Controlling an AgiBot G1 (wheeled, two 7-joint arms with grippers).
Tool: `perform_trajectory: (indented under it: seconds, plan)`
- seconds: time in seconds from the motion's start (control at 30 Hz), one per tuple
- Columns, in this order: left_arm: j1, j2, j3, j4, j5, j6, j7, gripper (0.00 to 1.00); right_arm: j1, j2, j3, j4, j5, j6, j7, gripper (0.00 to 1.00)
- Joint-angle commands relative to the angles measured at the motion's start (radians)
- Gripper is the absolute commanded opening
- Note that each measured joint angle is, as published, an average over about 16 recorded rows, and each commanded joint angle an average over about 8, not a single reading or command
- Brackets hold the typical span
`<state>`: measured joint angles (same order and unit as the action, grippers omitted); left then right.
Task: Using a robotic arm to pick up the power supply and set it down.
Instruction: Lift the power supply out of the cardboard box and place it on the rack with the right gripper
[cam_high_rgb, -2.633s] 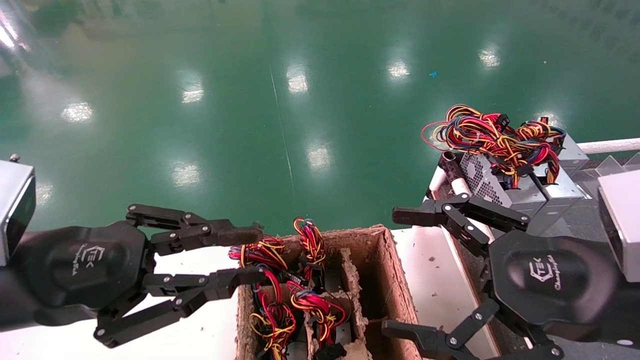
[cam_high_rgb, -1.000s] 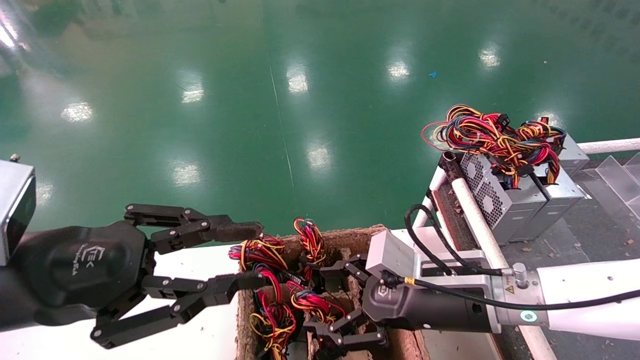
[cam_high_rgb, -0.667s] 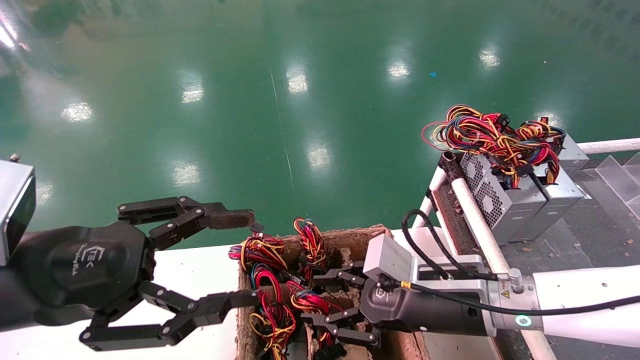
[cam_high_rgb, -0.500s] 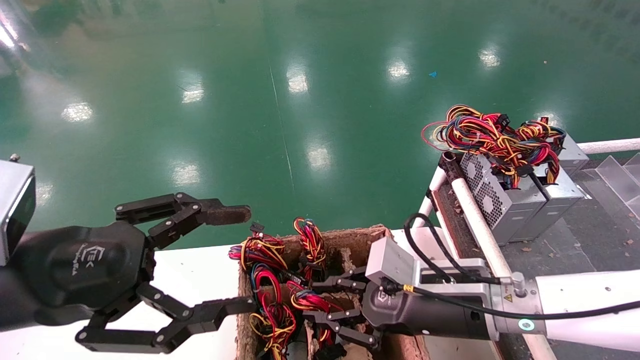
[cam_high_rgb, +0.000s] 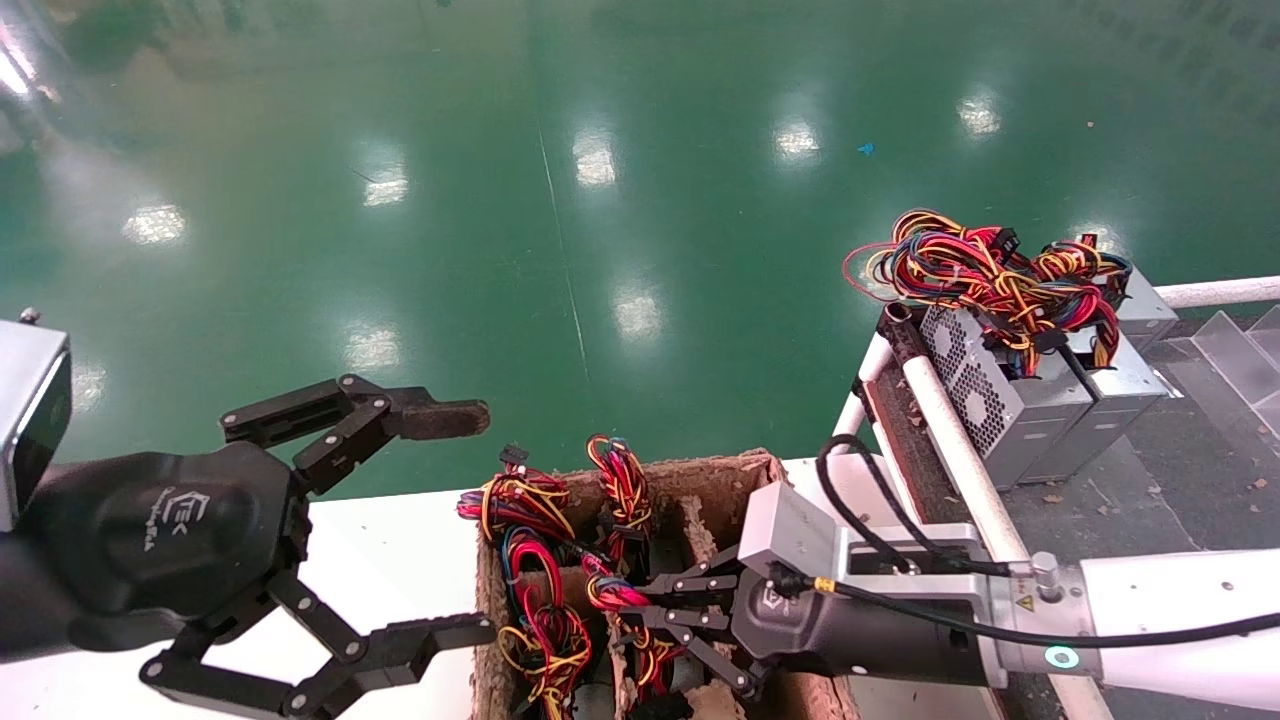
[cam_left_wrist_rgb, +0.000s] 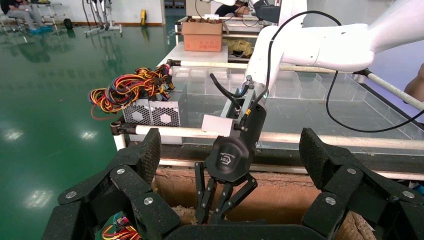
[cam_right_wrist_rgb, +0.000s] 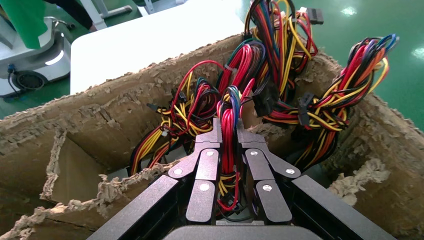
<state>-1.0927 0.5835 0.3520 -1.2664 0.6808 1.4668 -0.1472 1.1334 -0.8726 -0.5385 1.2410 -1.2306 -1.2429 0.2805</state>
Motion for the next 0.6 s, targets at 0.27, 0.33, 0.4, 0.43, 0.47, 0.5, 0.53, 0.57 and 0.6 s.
perform_trajectory:
  seconds: [0.27, 0.33, 0.4, 0.43, 0.47, 0.5, 0.53, 0.57, 0.6]
  plan:
    - [0.0, 0.0, 0.0, 0.0, 0.0, 0.0, 0.0, 1.0, -0.003, 0.105, 0.085, 0.093, 0.108, -0.022, -0.007, 0.0]
    - [0.0, 0.0, 0.0, 0.0, 0.0, 0.0, 0.0, 1.0, 0.002, 0.138, 0.114, 0.104, 0.148, -0.037, -0.013, 0.0]
    - [0.0, 0.0, 0.0, 0.0, 0.0, 0.0, 0.0, 1.0, 0.013, 0.168, 0.142, 0.106, 0.189, -0.057, -0.018, 0.0]
    - [0.0, 0.0, 0.0, 0.0, 0.0, 0.0, 0.0, 1.0, 0.02, 0.183, 0.156, 0.105, 0.209, -0.065, -0.02, 0.0]
    - [0.0, 0.0, 0.0, 0.0, 0.0, 0.0, 0.0, 1.0, 0.029, 0.197, 0.171, 0.103, 0.229, -0.072, -0.02, 0.0]
    - [0.0, 0.0, 0.0, 0.0, 0.0, 0.0, 0.0, 1.0, 0.038, 0.21, 0.185, 0.101, 0.245, -0.078, -0.019, 0.0]
    - [0.0, 0.0, 0.0, 0.0, 0.0, 0.0, 0.0, 1.0, 0.05, 0.223, 0.198, 0.099, 0.261, -0.081, -0.018, 0.0]
    - [0.0, 0.0, 0.0, 0.0, 0.0, 0.0, 0.0, 1.0, 0.063, 0.235, 0.212, 0.097, 0.275, -0.083, -0.015, 0.0]
    - [0.0, 0.0, 0.0, 0.0, 0.0, 0.0, 0.0, 1.0, 0.076, 0.245, 0.225, 0.094, 0.287, -0.083, -0.013, 0.0]
